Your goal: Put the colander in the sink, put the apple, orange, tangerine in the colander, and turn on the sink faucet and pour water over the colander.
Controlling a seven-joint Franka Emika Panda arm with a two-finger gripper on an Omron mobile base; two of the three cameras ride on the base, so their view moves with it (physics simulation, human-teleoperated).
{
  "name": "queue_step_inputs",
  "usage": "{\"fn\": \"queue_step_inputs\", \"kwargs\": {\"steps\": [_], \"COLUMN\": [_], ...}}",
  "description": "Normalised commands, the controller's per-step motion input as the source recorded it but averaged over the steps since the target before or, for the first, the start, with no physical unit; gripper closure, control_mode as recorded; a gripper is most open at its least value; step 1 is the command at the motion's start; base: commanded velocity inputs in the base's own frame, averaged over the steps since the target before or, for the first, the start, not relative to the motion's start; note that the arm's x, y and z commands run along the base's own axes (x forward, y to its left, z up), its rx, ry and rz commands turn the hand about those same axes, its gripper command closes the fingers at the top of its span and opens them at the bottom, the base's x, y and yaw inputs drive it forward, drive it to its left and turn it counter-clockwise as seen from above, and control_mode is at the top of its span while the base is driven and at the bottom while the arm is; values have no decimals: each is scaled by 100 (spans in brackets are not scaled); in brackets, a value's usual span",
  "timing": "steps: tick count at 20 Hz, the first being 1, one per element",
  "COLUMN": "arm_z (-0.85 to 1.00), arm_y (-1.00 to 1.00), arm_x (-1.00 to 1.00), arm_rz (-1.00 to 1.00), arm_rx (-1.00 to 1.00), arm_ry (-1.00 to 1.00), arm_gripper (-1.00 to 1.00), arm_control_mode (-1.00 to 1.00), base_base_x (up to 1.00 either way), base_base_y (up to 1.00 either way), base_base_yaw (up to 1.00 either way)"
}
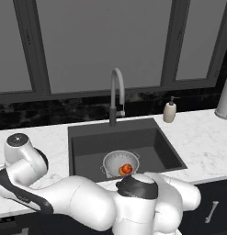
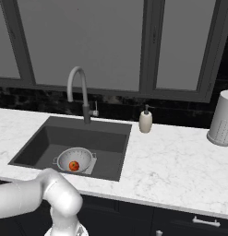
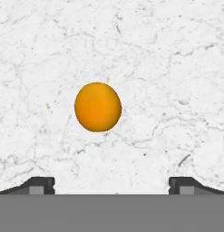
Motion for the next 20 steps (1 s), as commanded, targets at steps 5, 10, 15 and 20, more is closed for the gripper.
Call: {"fn": "queue_step_inputs", "kwargs": {"steps": [5,10,15,20], "arm_z": [-27,-24,-21,-25], "arm_y": [24,22,26,29], "arm_x": [29,32,24,19], "arm_rz": [0,0,0,0], "arm_rx": [0,0,0,0], "arm_ry": [0,0,0,0], "arm_gripper": [-100,-100,-100,-100], "arm_control_mode": [-100,-100,-100,-100], "base_base_x": [0,0,0,0], "base_base_y": [0,0,0,0], "base_base_yaw": [0,0,0,0]}}
